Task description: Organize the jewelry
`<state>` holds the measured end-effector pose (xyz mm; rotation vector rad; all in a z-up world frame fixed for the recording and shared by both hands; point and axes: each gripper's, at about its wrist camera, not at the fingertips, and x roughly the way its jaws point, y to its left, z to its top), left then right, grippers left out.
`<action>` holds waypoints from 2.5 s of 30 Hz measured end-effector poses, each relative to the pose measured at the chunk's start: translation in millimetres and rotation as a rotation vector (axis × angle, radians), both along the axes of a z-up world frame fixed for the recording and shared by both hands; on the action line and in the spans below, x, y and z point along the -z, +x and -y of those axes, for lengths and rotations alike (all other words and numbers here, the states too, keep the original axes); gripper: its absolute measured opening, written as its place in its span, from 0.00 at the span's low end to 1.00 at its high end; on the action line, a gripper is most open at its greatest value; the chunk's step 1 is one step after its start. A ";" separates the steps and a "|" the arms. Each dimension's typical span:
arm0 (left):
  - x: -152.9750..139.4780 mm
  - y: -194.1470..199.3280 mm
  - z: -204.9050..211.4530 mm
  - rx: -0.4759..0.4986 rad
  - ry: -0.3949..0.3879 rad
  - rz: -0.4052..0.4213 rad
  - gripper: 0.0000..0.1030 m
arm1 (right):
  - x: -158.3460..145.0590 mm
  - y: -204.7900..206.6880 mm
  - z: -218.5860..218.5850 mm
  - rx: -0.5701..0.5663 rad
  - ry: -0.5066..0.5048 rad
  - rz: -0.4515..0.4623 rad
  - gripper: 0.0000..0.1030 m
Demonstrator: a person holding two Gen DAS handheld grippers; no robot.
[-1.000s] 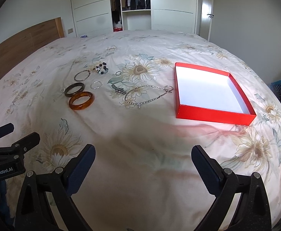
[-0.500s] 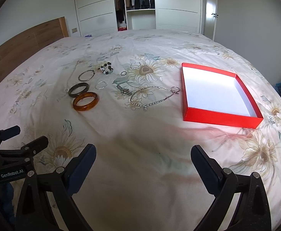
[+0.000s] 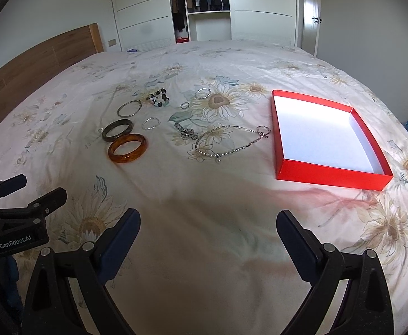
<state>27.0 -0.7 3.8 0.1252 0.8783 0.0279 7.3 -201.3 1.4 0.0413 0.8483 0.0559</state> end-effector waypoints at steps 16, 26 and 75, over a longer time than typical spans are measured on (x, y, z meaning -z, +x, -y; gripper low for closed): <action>13.4 27.5 -1.2 0.019 -0.020 -0.055 1.00 | 5.6 27.6 -3.8 -0.033 0.018 -0.020 0.94; 30.8 53.6 -15.9 0.001 -0.116 -0.105 1.00 | 23.1 62.8 -2.6 -0.039 0.057 -0.077 0.94; 59.8 126.8 3.2 0.018 -0.217 -0.126 0.73 | 32.7 131.0 38.0 -0.013 0.304 -0.055 0.05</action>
